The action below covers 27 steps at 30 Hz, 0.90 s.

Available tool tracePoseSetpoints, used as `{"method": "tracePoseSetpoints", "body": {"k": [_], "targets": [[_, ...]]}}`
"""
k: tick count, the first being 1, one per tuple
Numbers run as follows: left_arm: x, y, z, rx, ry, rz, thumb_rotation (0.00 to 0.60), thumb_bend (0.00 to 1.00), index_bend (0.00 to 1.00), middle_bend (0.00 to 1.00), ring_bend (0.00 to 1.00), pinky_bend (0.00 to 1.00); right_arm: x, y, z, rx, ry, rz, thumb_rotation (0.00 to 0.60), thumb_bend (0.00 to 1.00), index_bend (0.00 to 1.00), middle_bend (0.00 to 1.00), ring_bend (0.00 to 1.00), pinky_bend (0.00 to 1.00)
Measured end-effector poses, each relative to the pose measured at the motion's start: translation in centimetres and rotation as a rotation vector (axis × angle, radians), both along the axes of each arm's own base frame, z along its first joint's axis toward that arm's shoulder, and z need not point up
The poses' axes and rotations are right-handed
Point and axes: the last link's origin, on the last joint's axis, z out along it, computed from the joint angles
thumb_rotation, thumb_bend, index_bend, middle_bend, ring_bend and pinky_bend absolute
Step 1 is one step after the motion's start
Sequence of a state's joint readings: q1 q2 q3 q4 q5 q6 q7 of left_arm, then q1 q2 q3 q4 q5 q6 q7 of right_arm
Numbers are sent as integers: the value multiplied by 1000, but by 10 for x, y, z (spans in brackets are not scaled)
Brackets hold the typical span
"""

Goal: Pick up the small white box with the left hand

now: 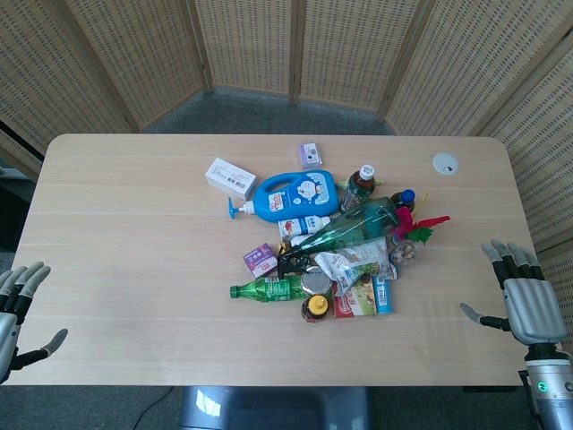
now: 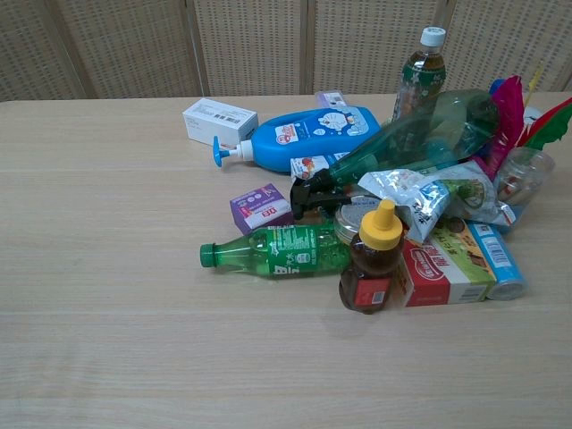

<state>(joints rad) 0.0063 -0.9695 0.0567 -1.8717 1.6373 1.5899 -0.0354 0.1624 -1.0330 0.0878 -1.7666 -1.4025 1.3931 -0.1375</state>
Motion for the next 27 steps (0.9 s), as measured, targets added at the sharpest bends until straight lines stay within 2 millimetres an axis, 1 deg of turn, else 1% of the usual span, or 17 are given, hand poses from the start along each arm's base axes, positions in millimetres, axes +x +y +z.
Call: {"method": "tracePoseSetpoints", "body": {"k": [8, 13, 18, 22, 25, 27], "targets": [[0, 5, -4, -39, 4, -12, 600, 297, 71, 55, 0, 0, 1, 4, -1, 2, -12, 3, 441, 188, 0, 0, 0, 0], [3, 12, -2, -41, 21, -31, 600, 297, 70, 54, 0, 0, 1, 8, 3, -15, -19, 1, 441, 187, 0, 0, 0, 0], [2, 20, -6, -63, 21, -35, 600, 296, 67, 51, 0, 0, -2, 11, 4, -18, -18, -16, 440, 188, 0, 0, 0, 0], [2, 34, -11, -105, 38, -40, 600, 297, 35, 26, 0, 0, -3, 9, 3, -15, -18, -23, 441, 187, 0, 0, 0, 0], [2, 51, -17, -145, 61, -43, 600, 297, 4, 3, 0, 0, -3, 7, 2, -12, -18, -28, 445, 187, 0, 0, 0, 0], [1, 64, -22, -178, 78, -41, 600, 297, 0, 0, 0, 0, -3, 7, 2, -13, -16, -32, 442, 188, 0, 0, 0, 0]]}}
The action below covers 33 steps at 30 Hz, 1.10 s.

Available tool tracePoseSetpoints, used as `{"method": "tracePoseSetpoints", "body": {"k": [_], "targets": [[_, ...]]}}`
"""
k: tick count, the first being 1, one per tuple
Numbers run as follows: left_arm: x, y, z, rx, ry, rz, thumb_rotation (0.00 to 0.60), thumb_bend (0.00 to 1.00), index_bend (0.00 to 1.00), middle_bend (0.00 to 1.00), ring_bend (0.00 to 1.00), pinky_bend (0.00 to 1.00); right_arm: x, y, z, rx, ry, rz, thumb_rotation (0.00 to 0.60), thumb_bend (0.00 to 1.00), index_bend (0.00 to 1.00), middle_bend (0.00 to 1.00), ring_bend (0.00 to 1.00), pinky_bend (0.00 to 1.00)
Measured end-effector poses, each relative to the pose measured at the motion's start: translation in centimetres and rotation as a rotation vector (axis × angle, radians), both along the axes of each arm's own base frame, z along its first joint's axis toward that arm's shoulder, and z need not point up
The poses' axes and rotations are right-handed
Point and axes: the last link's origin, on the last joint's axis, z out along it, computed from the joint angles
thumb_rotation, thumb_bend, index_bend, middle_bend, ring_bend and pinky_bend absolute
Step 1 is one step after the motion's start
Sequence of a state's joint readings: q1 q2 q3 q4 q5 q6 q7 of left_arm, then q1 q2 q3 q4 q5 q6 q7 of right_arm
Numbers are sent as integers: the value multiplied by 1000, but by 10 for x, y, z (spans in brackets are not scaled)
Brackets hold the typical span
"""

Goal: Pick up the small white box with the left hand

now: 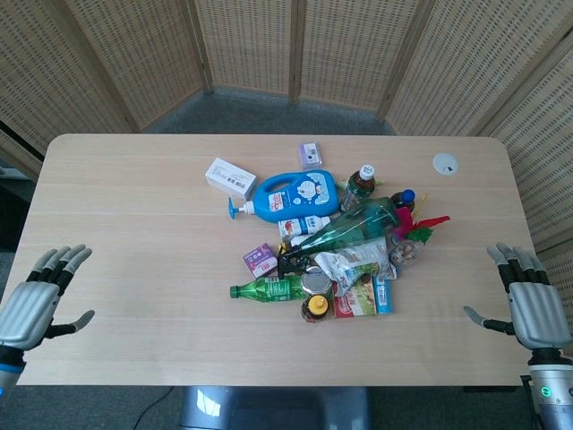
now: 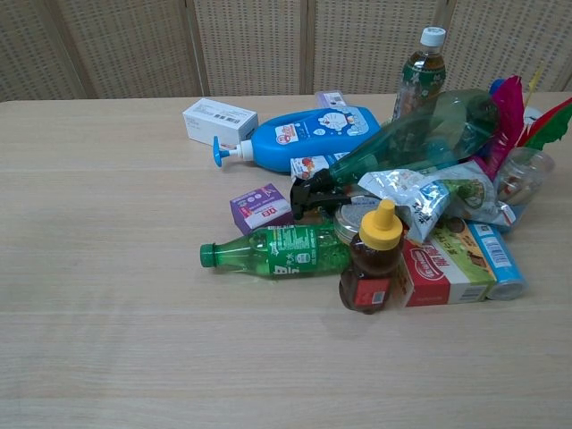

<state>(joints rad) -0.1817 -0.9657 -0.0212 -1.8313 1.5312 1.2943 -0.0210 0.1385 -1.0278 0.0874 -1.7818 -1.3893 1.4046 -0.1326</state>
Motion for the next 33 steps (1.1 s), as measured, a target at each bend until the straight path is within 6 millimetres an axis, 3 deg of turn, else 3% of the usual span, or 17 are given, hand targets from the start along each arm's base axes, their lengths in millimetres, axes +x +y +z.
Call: {"method": "tracePoseSetpoints", "body": {"k": [7, 13, 17, 21, 33], "targets": [[3, 56, -24, -125, 67, 5, 600, 296, 0, 0, 0, 0, -2, 3, 5, -15, 14, -22, 438, 187, 0, 0, 0, 0], [14, 116, -50, -203, 105, -4, 598, 296, 0, 0, 0, 0, -4, 5, 9, -30, 28, -52, 443, 187, 0, 0, 0, 0], [30, 155, -70, -237, 126, -19, 551, 297, 0, 0, 0, 0, -3, 6, 12, -44, 35, -61, 441, 187, 0, 0, 0, 0], [45, 182, -88, -248, 135, -35, 512, 296, 0, 0, 0, 0, -6, 7, 16, -54, 47, -79, 441, 186, 0, 0, 0, 0], [79, 247, -130, -245, 164, -38, 511, 296, 0, 0, 0, 0, -15, 15, 33, -101, 73, -139, 441, 188, 0, 0, 0, 0]]}}
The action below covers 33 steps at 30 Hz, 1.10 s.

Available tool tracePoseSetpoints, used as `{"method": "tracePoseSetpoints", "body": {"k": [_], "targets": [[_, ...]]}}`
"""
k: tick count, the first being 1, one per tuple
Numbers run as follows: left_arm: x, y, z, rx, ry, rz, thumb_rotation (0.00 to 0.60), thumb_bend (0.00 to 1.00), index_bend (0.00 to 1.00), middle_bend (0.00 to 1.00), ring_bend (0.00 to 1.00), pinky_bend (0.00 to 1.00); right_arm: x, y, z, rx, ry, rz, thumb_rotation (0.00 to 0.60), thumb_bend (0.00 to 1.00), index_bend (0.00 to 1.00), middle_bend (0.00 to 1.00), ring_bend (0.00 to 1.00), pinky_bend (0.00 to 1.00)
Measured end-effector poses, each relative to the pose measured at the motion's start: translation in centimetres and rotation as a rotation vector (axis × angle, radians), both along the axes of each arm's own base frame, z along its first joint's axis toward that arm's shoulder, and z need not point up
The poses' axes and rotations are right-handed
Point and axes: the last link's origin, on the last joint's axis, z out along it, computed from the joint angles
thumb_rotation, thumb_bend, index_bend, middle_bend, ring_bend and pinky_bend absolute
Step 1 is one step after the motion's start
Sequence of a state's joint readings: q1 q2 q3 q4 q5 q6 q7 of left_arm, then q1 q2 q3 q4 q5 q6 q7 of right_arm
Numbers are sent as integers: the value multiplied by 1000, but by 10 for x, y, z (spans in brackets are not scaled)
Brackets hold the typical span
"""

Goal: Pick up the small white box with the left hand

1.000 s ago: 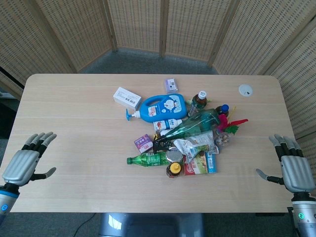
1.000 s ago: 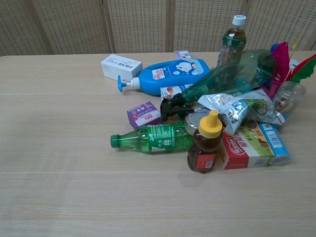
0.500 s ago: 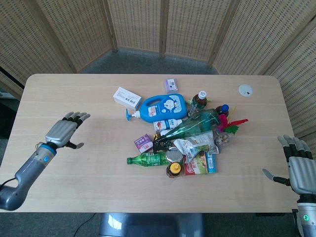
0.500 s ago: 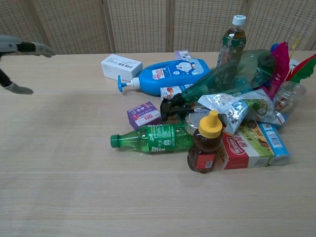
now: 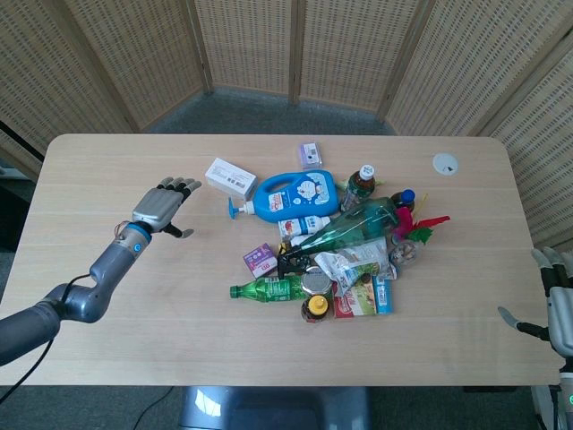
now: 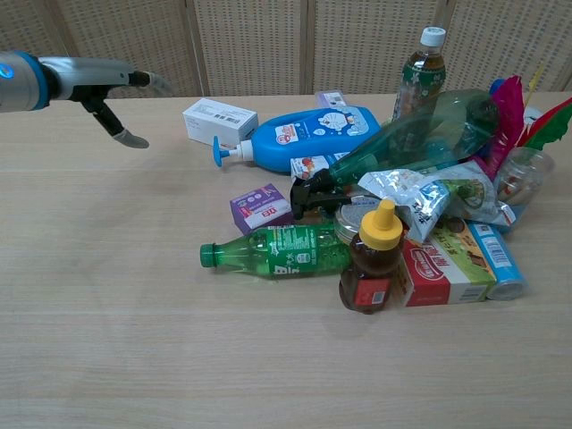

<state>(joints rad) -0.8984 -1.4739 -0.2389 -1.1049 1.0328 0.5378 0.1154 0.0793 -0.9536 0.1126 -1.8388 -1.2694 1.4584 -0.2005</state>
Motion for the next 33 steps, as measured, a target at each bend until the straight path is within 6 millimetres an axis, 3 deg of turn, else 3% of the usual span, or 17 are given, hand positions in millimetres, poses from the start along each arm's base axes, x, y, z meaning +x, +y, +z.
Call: {"method": "tracePoseSetpoints", "body": {"k": [8, 17, 27, 33], "targets": [[30, 33, -28, -13, 0, 14, 511, 294, 0, 0, 0, 0, -2, 12, 14, -44, 19, -31, 444, 187, 0, 0, 0, 0], [58, 50, -59, -38, 4, 22, 513, 292, 0, 0, 0, 0, -6, 23, 22, -82, 31, -73, 442, 188, 0, 0, 0, 0], [70, 57, -85, -62, 21, 48, 513, 295, 0, 0, 0, 0, -9, 29, 26, -104, 37, -98, 443, 189, 0, 0, 0, 0], [66, 58, -91, -70, 30, 74, 513, 293, 0, 0, 0, 0, -10, 32, 28, -116, 39, -104, 443, 187, 0, 0, 0, 0]]}}
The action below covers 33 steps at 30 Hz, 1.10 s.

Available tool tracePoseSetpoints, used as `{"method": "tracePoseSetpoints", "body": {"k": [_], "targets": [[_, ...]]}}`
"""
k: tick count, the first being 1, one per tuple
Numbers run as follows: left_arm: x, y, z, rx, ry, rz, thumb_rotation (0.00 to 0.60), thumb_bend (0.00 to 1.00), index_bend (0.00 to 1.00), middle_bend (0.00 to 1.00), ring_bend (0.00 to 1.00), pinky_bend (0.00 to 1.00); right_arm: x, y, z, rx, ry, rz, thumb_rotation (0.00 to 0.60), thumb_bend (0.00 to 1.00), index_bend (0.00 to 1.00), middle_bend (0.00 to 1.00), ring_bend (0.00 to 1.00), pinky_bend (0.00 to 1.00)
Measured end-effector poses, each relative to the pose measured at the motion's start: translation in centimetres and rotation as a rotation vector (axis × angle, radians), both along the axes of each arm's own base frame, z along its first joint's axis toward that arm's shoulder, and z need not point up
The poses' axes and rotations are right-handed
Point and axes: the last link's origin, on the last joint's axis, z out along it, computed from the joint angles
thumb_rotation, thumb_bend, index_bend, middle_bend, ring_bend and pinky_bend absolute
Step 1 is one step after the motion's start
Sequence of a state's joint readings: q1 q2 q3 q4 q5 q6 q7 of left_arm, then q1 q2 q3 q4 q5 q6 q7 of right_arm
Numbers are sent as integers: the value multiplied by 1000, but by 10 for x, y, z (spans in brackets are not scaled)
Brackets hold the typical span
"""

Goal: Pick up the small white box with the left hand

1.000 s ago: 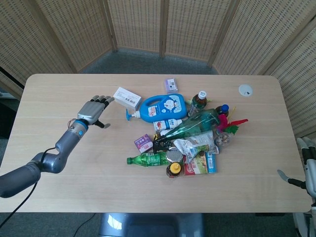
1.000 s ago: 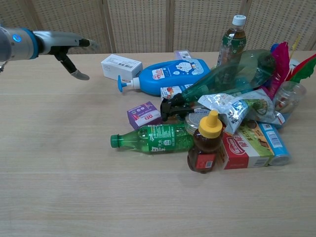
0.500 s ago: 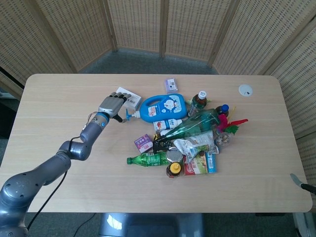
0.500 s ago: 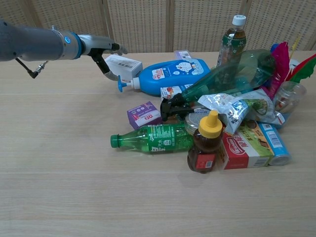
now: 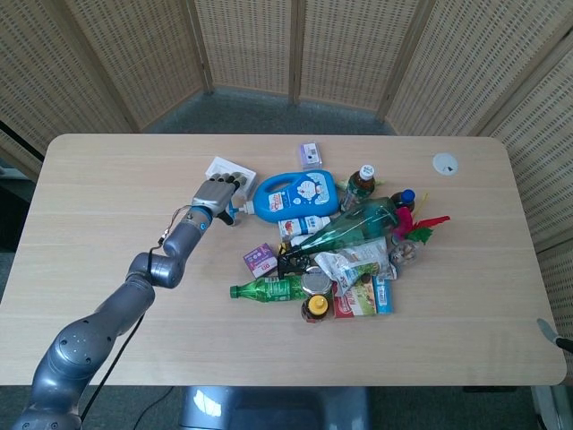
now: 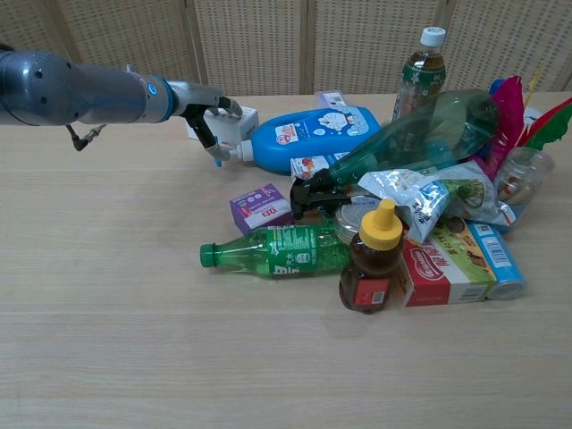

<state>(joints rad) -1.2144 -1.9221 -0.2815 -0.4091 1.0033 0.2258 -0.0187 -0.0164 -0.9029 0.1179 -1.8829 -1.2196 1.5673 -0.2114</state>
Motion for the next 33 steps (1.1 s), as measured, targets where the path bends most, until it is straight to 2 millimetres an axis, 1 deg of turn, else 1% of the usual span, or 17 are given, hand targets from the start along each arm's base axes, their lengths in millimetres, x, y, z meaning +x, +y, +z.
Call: {"method": "tracePoseSetpoints", "body": {"k": [4, 10, 13, 16, 19, 22, 29, 33], "targets": [[-13, -2, 4, -4, 22, 11, 508, 291, 0, 0, 0, 0, -1, -2, -1, 4, -6, 5, 441, 187, 0, 0, 0, 0], [-38, -8, 17, -34, 65, 18, 484, 291, 0, 0, 0, 0, 1, -6, -4, 17, -19, 28, 443, 187, 0, 0, 0, 0], [-49, -15, 24, -55, 76, 13, 476, 293, 0, 0, 0, 0, 2, -6, -5, 19, -25, 38, 441, 189, 0, 0, 0, 0], [-60, -27, 32, -76, 80, -2, 465, 292, 0, 0, 0, 0, 3, -7, -5, 22, -29, 49, 443, 187, 0, 0, 0, 0], [-69, -43, 43, -98, 78, -18, 458, 293, 0, 0, 0, 0, 5, -8, -6, 24, -35, 61, 440, 187, 0, 0, 0, 0], [-78, -63, 56, -115, 64, -25, 451, 293, 0, 0, 0, 0, 7, -9, -6, 27, -39, 73, 442, 187, 0, 0, 0, 0], [-103, -120, 95, -119, 44, -11, 438, 291, 0, 0, 0, 0, 12, -8, -5, 28, -50, 96, 444, 187, 0, 0, 0, 0], [-114, -151, 112, -123, 28, 7, 434, 291, 0, 0, 0, 0, 14, -4, -4, 24, -50, 101, 442, 188, 0, 0, 0, 0]]}}
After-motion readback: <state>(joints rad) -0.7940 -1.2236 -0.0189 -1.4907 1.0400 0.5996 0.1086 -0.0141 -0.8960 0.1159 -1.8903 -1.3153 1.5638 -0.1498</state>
